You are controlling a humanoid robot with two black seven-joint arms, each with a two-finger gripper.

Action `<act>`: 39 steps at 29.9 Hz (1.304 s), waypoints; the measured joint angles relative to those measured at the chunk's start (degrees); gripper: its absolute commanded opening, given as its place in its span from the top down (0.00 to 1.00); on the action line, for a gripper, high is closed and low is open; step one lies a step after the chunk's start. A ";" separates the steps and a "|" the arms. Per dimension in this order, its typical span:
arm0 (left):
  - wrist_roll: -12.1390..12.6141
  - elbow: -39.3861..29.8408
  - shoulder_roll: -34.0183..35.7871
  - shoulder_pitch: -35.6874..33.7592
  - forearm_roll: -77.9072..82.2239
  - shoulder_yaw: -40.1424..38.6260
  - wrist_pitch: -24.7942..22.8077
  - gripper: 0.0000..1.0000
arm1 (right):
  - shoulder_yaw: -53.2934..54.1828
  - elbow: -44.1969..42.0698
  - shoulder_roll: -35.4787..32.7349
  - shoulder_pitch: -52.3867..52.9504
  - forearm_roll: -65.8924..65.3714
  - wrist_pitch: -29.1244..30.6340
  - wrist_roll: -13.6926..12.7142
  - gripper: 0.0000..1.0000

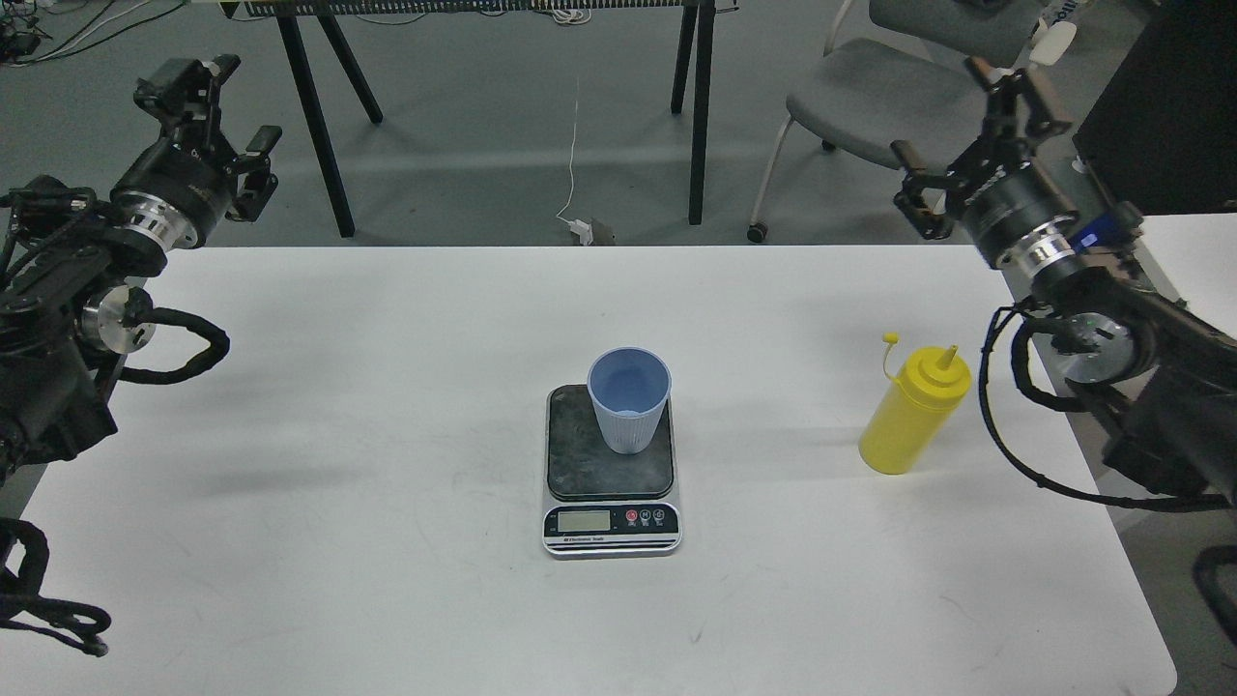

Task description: Pour seasoning into cup on scale with both arms

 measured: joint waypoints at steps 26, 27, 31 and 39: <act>0.00 0.09 -1.13 -1.63 -0.10 -1.27 -0.17 0.18 | 5.66 -0.26 1.05 -0.45 0.18 0.00 0.00 0.01; 0.00 0.09 -1.10 -1.62 -0.14 -1.70 -0.26 0.18 | 5.91 -0.21 0.80 -0.57 0.20 0.00 0.00 0.01; 0.00 0.08 -1.23 -1.52 -0.18 -2.76 -0.92 0.18 | 6.65 -0.11 0.36 -1.45 0.26 0.00 0.00 0.01; 0.00 0.07 -1.36 -0.97 -1.75 -4.67 -1.77 0.18 | 8.13 -0.10 0.04 -2.59 0.27 0.00 0.00 0.01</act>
